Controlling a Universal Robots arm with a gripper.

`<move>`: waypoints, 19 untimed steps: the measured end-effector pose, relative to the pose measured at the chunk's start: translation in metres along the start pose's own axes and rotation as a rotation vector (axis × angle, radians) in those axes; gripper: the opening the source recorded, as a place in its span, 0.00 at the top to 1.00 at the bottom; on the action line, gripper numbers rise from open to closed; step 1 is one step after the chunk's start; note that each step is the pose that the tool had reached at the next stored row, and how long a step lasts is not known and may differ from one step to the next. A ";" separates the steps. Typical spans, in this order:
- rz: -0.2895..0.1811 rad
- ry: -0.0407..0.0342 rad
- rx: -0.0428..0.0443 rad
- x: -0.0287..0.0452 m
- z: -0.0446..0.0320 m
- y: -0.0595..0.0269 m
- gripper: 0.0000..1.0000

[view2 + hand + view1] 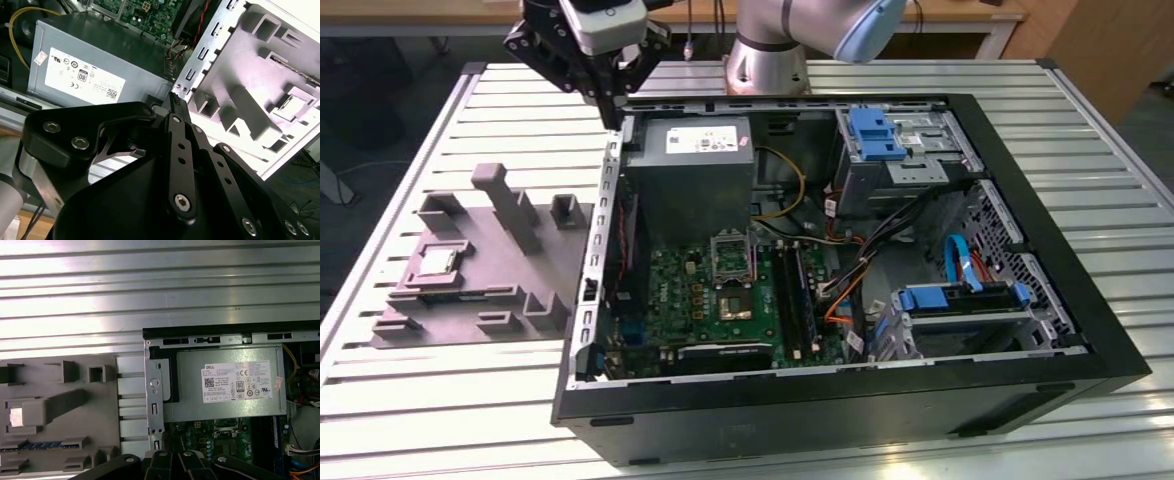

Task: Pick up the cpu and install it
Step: 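Reach for the cpu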

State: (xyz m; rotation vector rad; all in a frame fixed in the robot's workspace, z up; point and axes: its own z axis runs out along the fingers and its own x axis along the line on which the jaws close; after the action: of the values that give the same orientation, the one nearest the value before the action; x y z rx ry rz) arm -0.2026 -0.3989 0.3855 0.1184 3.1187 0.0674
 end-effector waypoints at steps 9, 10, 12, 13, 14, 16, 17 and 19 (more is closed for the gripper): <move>0.000 0.0000 0.0000 0.0026 0.0001 -0.0002 0.89; 0.000 0.0000 0.0000 0.0029 0.0001 -0.0002 0.89; 0.000 0.0000 0.0000 0.0036 0.0001 -0.0003 0.89; 0.000 0.0000 0.0000 0.0039 0.0001 -0.0003 0.89; 0.000 0.0000 0.0000 0.0043 0.0001 -0.0003 0.89; 0.000 0.0000 0.0000 0.0050 0.0002 -0.0004 0.89; 0.000 0.0000 0.0000 0.0054 0.0002 -0.0004 0.89; 0.000 0.0000 0.0000 0.0061 0.0002 -0.0005 0.89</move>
State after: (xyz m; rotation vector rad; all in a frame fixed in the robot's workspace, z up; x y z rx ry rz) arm -0.2087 -0.3989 0.3852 0.1184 3.1187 0.0674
